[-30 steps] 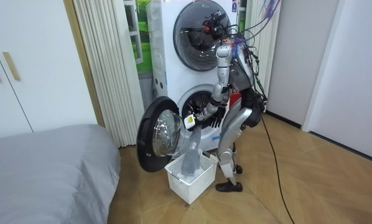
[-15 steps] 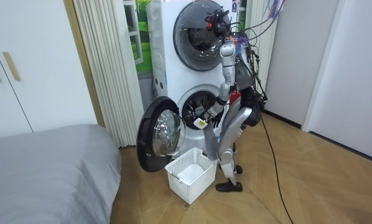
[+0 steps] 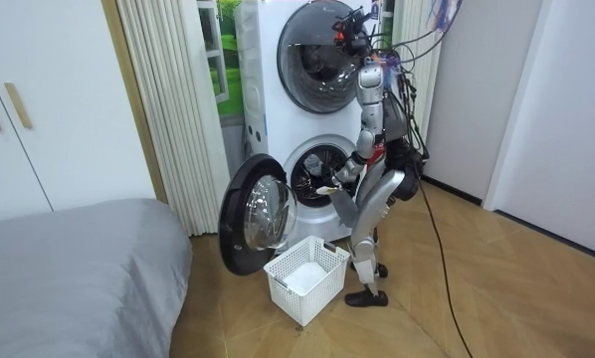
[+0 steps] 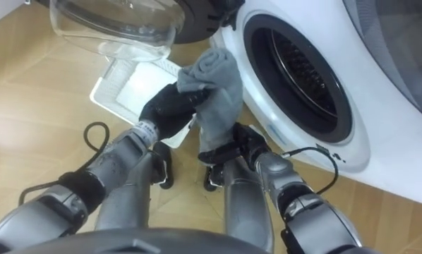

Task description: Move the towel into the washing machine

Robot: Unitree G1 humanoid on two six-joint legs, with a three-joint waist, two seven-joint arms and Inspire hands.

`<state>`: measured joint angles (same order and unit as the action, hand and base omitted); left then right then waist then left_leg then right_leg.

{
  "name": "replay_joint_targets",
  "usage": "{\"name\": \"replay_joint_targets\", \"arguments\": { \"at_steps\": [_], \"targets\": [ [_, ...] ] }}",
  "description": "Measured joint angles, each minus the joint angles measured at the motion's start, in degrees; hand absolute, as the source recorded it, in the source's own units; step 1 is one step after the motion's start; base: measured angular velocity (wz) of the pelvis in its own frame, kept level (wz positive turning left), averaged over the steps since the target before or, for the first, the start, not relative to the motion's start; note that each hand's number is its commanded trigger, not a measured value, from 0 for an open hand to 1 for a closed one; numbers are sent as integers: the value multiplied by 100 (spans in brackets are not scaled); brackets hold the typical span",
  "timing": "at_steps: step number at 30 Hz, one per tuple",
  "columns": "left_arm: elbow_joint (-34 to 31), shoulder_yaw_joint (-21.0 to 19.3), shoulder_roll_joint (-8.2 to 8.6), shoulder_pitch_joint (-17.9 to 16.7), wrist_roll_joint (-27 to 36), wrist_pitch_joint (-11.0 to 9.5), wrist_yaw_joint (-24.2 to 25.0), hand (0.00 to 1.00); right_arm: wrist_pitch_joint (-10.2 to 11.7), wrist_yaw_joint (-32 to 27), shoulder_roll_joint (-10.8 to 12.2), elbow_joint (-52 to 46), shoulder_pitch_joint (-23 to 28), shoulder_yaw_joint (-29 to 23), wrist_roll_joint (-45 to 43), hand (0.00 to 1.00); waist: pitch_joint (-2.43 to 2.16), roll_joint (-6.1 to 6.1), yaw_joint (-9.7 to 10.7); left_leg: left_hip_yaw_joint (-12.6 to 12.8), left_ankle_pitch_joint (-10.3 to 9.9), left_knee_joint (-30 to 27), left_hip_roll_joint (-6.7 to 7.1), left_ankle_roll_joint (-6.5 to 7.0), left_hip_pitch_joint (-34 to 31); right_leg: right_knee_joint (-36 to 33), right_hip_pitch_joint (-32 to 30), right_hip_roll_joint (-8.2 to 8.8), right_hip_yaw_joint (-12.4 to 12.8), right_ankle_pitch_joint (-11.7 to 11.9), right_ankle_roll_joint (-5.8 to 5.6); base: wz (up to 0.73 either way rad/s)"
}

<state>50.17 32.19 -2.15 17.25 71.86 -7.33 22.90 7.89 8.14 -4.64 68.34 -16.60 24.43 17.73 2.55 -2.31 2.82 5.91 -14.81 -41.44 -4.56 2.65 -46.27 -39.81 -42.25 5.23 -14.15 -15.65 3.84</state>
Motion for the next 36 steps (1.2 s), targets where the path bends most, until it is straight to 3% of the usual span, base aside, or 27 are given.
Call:
{"name": "replay_joint_targets", "arguments": {
  "at_steps": [1,2,15,24,28,29,30,36],
  "targets": [
    [-18,-6,14,3,63,0,27,100,-1,-11,-2,0,5,-9,0,92,0,0,6,-1,0,1,-2,0,-4,11,0,-6,5,0,0,0],
    [-33,-12,16,3,73,-1,30,100,-2,-17,-5,0,7,-12,0,100,0,0,9,-1,0,3,-2,0,-4,15,0,-8,8,0,0,0],
    [-383,-38,52,2,1146,153,54,100,-174,-223,-24,-196,12,-159,-77,100,-1,-7,72,-17,0,18,-8,-3,-42,58,-23,-24,-8,9,1,0],
    [-393,-40,54,-10,1292,222,52,100,-162,-529,-21,-236,36,-151,-199,100,-10,-6,17,-10,14,73,1,-24,-31,128,-25,-33,-9,21,1,0],
    [-392,-63,55,-137,1303,244,72,100,-181,-566,-21,-238,98,-188,-252,100,-51,27,-38,-18,23,85,1,-38,2,148,9,-40,-19,25,9,0],
    [-391,-99,59,-219,1297,274,116,56,-190,-567,-21,-237,106,-221,-281,100,-82,63,-86,-18,23,81,-8,-38,6,165,22,-53,-20,35,13,0],
    [-383,-124,60,-256,1295,305,139,0,-199,-567,-23,-238,125,-228,-299,100,-95,81,-109,-18,23,83,-10,-38,12,176,30,-59,-19,42,13,-3],
    [-222,-304,-63,-564,1293,507,324,0,-429,-660,-52,-401,346,-211,-314,100,-122,136,-366,-39,55,226,0,-79,132,262,134,-90,-19,81,36,1]
  ]
}}
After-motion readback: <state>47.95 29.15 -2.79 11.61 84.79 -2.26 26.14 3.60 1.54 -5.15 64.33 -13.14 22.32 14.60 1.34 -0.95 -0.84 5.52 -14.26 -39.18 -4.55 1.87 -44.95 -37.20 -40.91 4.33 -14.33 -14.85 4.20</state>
